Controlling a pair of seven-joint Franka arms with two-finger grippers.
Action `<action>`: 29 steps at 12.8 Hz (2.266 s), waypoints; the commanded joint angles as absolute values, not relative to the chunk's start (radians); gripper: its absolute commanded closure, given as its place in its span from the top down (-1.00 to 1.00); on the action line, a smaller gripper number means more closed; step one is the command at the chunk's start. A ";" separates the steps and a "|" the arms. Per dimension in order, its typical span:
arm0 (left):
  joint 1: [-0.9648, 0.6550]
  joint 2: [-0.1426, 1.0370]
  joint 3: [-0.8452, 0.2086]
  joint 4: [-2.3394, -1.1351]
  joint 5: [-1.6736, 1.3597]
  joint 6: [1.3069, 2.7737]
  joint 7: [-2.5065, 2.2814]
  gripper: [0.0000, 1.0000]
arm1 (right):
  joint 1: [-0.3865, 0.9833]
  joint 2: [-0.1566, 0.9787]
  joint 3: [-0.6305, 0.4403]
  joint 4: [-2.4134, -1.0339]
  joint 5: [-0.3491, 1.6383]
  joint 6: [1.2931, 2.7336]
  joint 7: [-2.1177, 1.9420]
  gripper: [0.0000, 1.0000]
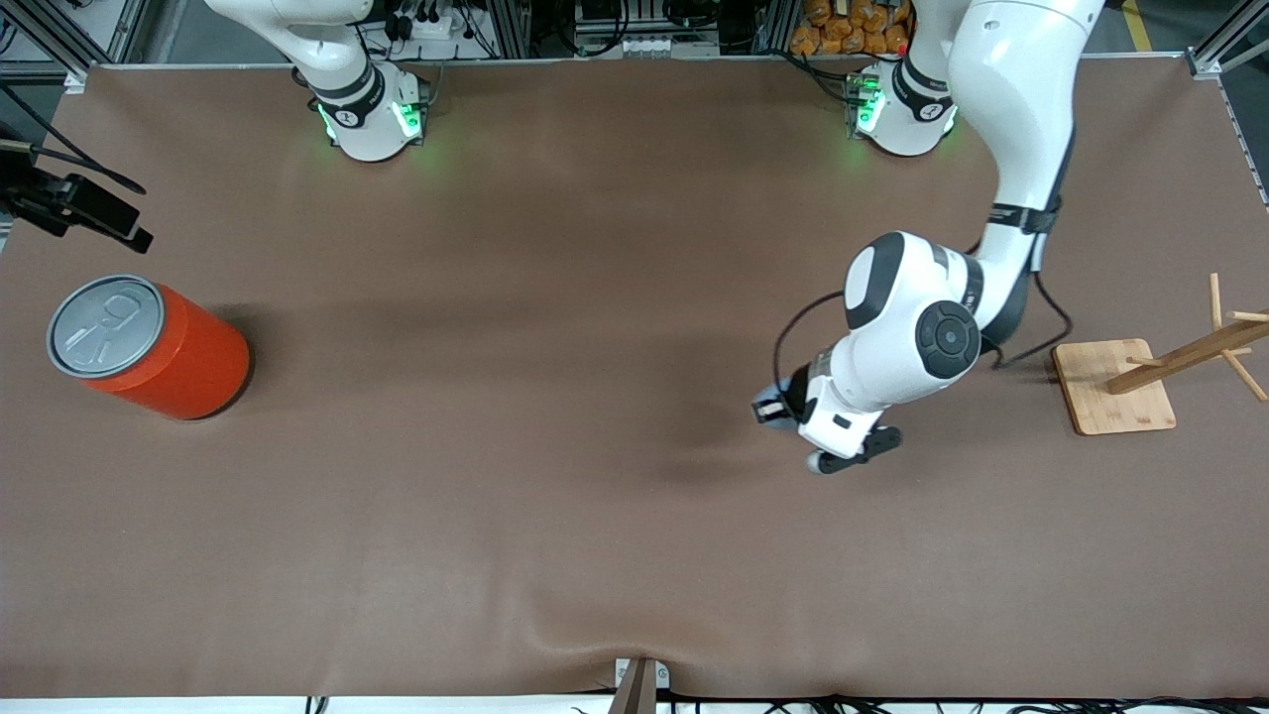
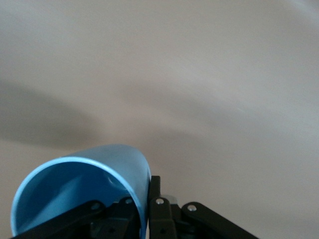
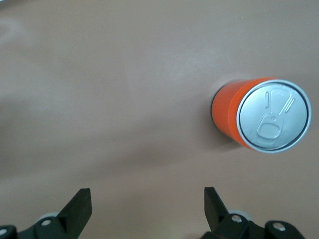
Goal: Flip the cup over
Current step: 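Carry the cup toward the wooden stand with the left gripper, then set the cup upright beside the stand and open the left gripper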
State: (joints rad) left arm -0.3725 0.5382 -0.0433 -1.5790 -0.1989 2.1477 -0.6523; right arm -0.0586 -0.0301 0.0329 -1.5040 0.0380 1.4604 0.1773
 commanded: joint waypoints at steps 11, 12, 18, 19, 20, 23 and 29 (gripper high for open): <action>-0.258 0.532 -0.040 -1.721 0.267 2.046 -0.713 -1.00 | -0.032 -0.014 0.018 -1.442 -0.005 1.396 0.033 1.00; -0.239 0.534 -0.041 -1.721 0.265 2.072 -0.712 -1.00 | -0.031 -0.014 0.018 -1.442 -0.006 1.396 0.014 1.00; -0.189 0.561 -0.044 -1.704 0.210 2.132 -0.684 0.99 | -0.029 -0.015 0.020 -1.442 -0.032 1.384 0.009 1.00; -0.189 0.554 -0.044 -1.704 0.203 2.132 -0.669 1.00 | -0.028 -0.015 0.020 -1.442 -0.035 1.384 0.006 1.00; -0.187 0.543 -0.044 -1.706 0.201 2.129 -0.654 1.00 | -0.029 -0.015 0.021 -1.442 -0.035 1.384 0.003 1.00; -0.183 0.465 -0.044 -1.707 0.193 2.093 -0.615 1.00 | -0.029 -0.015 0.021 -1.442 -0.034 1.384 0.003 1.00; -0.077 0.195 -0.048 -1.800 0.083 1.939 -0.289 1.00 | -0.029 -0.015 0.018 -1.442 -0.034 1.382 0.003 1.00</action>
State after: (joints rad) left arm -0.1272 0.3148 -0.0353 -1.6975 0.1348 1.9555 -0.3923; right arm -0.0372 -0.0212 0.0238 -1.4622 -0.0176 1.3985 0.0113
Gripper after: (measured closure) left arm 0.000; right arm 0.000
